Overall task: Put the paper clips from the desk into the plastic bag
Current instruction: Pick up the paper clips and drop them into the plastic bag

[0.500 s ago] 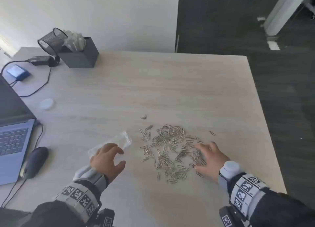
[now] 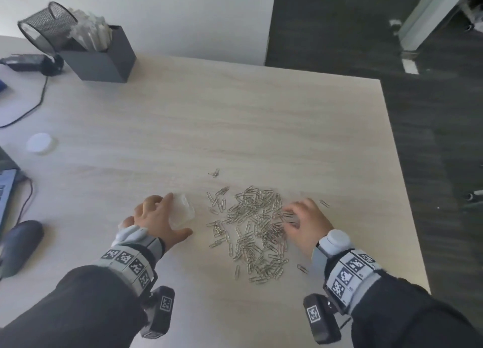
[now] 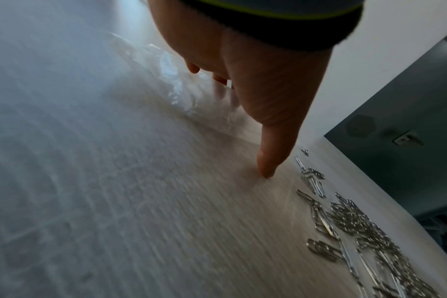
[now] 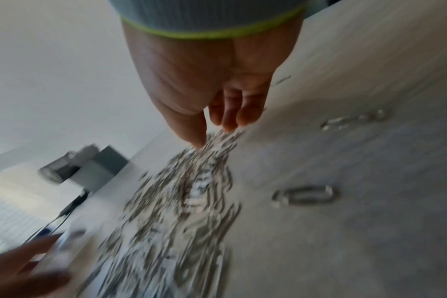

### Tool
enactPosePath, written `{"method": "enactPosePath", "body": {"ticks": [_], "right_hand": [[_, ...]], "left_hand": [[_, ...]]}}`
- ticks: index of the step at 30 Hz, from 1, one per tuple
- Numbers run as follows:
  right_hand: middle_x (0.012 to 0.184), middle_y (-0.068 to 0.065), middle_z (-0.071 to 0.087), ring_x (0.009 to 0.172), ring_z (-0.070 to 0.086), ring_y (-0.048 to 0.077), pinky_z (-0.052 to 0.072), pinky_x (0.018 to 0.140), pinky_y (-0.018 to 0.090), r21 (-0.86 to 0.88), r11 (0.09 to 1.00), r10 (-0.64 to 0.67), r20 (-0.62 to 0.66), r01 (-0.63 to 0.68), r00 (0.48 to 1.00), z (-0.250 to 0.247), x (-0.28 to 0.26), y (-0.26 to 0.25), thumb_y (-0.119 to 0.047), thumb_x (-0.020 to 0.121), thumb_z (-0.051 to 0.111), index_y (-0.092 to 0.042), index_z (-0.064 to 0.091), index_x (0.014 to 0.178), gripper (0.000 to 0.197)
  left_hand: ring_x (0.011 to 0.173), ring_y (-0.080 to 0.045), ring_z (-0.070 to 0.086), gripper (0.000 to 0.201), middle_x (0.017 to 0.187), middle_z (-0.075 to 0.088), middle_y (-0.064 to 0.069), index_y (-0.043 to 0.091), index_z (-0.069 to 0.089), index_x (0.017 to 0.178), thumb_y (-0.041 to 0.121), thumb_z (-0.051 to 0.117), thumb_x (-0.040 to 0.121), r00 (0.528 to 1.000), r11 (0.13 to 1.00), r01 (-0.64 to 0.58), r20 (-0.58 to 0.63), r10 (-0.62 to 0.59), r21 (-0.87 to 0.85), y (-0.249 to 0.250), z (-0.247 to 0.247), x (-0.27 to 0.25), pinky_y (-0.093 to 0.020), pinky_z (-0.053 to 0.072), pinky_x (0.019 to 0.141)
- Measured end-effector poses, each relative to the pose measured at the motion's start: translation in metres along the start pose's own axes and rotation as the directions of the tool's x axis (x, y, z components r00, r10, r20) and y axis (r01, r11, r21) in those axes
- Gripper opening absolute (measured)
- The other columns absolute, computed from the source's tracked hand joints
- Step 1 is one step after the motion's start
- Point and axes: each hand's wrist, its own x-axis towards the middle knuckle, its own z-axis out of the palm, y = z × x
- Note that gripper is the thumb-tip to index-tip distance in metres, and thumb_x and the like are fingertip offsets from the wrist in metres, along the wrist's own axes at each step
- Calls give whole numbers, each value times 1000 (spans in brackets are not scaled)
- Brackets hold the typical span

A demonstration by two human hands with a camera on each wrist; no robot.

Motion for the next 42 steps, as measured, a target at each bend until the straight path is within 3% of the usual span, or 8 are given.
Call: {"method": "enactPosePath", "body": {"ticks": [3,6,14,19,26,29,34,42], "right_hand": [[133,5,42,118,47,27,39,103,35,-12,976,215,-150,-219,965,-20,7,27,-28,84,61,-20,53,128,46],[139,5,38,126,39,31,35,107,37,-74,920,374,-122,-384,919,-26,5,47,-29,83,57,-19,48,134,53],[136,2,41,124,37,23,32,105,29,-146,980,134,-5,-134,991,4,-13,7,-23,87,54,-16,40,141,56],[135,-3,39,125,39,17,38,103,30,-94,996,11,41,-7,999,15,-6,-15,-36,87,54,-22,38,143,59],[134,-5,28,117,44,16,46,97,36,-178,984,29,201,8,979,5,12,-18,-70,58,71,-42,26,140,98],[128,-4,32,107,49,16,49,87,32,-217,973,-25,234,77,972,11,13,-22,-60,65,72,-41,34,135,82],[116,-6,46,96,55,16,47,77,29,-142,987,-52,197,81,979,16,11,-26,-36,84,61,-32,52,120,37],[86,-10,50,77,50,13,35,63,21,-60,998,-16,149,25,989,14,16,-31,-17,80,60,-25,61,84,9]], "left_hand": [[135,-22,38,94,145,34,9,51,30,143,77,63,59,999,999,-48,-7,48,8,2,0,4,-50,32,112],[132,-20,42,84,143,36,9,51,38,137,75,66,62,995,995,-98,-7,98,6,7,-1,6,-49,32,112],[137,-15,39,89,145,42,14,52,26,139,76,63,61,984,984,-181,-9,180,-10,16,0,-3,-48,25,113],[139,-14,36,99,145,37,13,58,11,146,82,56,61,978,974,-209,37,207,83,23,-8,-3,-48,24,116],[126,-14,50,81,141,39,16,58,29,132,84,55,60,968,967,-242,84,235,84,17,-18,-3,-48,26,114],[113,-12,60,80,136,43,18,51,35,129,83,59,60,969,969,-244,54,242,41,18,-16,-12,-46,24,113],[118,-9,58,76,123,56,21,44,38,127,82,57,64,955,955,-295,18,295,-10,25,-5,-26,-44,20,113],[125,-5,54,75,130,54,25,55,31,132,77,61,66,947,938,-299,65,314,-175,36,9,-36,-42,16,115]]}}
